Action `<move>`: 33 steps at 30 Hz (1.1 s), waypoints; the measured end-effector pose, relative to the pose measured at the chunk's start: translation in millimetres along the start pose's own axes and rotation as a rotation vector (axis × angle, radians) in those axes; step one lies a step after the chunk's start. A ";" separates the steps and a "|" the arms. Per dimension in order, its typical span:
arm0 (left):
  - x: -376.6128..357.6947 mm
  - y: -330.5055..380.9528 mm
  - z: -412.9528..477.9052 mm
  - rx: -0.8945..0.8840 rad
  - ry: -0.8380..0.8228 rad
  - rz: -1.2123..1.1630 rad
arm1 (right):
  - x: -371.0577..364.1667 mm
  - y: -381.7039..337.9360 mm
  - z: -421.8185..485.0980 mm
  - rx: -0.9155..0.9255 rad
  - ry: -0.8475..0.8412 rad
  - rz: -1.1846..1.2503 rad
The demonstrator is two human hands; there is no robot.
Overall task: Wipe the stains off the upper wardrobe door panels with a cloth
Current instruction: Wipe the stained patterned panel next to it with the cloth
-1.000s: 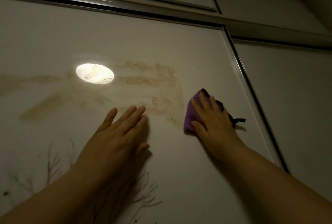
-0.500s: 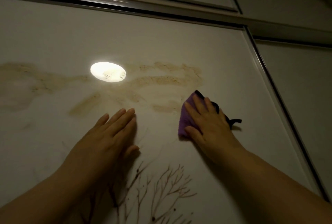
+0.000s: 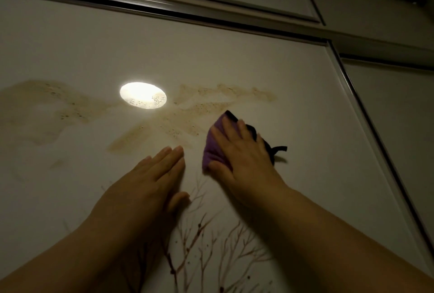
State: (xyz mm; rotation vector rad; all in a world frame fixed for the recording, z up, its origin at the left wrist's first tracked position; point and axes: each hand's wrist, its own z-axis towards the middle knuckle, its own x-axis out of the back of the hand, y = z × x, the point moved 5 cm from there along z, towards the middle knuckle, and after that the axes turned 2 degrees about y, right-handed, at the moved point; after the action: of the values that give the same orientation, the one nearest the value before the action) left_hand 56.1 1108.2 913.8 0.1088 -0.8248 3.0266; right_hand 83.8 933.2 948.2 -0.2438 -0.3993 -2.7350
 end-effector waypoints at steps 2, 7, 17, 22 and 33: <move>-0.3 0.3 0.5 0.011 -0.016 0.002 | 6.6 22.8 -5.2 -0.021 0.019 0.009; 2.4 0.8 -0.1 0.039 -0.029 -0.027 | 27.3 90.3 48.2 -0.343 0.143 -0.018; 2.9 -1.0 1.0 0.033 -0.015 -0.033 | 20.8 6.0 93.6 -0.073 0.112 0.088; 2.5 -1.1 4.0 0.040 -0.057 -0.029 | 31.5 2.1 44.7 0.110 0.064 0.325; 8.8 1.0 3.6 0.055 -0.066 -0.052 | 58.5 99.1 79.4 -0.285 0.239 0.221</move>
State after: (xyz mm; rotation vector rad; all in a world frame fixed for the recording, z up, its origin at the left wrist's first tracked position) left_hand 47.5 1105.4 917.0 0.2282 -0.7312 3.0126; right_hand 76.7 849.7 1060.1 -0.0292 0.0800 -2.5540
